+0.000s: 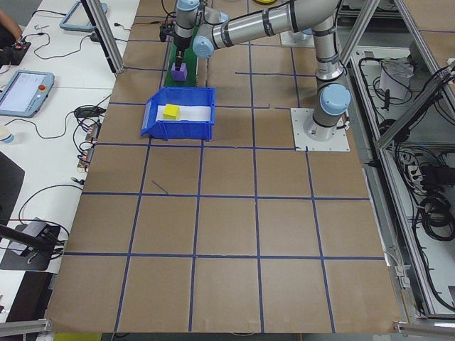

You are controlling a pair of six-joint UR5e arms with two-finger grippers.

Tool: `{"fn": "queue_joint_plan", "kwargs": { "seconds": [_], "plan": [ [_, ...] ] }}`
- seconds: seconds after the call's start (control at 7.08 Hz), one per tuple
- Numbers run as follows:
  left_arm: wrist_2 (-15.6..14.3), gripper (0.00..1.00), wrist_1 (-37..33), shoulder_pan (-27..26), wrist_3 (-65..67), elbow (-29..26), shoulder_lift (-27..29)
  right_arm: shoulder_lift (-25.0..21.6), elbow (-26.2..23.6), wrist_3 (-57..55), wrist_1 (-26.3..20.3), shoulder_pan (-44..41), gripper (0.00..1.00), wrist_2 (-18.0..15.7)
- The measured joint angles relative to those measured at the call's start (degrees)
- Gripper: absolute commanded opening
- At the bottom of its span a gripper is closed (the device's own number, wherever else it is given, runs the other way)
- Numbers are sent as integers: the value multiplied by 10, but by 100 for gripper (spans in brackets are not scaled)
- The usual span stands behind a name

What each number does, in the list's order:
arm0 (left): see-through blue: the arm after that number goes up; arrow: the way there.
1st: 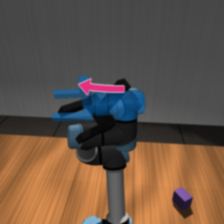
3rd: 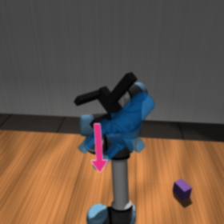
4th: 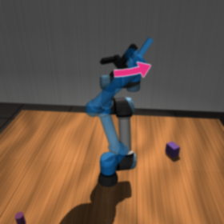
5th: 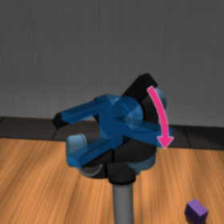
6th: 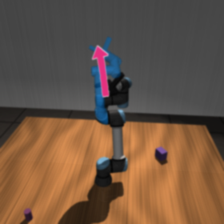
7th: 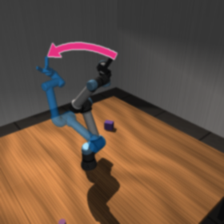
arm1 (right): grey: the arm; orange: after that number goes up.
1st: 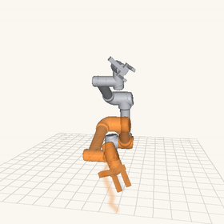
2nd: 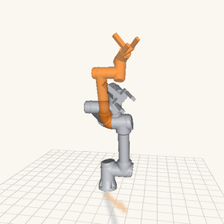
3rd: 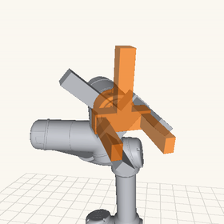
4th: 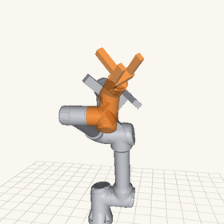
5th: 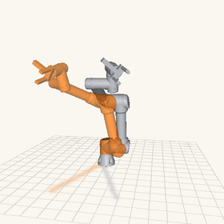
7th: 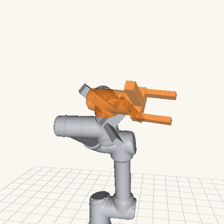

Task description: Move block left to right into plate

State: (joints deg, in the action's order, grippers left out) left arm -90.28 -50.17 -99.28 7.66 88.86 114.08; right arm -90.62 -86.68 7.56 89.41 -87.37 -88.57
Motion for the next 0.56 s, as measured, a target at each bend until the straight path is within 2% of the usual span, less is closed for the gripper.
{"fn": "queue_joint_plan", "kwargs": {
  "seconds": [0.28,0.56],
  "plan": [
    [-15,100,-5,20,-17,-11,-18,0,0,0,1,0,100,1],
    [-21,100,-47,94,-75,-13,-42,0,0,0,1,0,100,2]
  ]
}}
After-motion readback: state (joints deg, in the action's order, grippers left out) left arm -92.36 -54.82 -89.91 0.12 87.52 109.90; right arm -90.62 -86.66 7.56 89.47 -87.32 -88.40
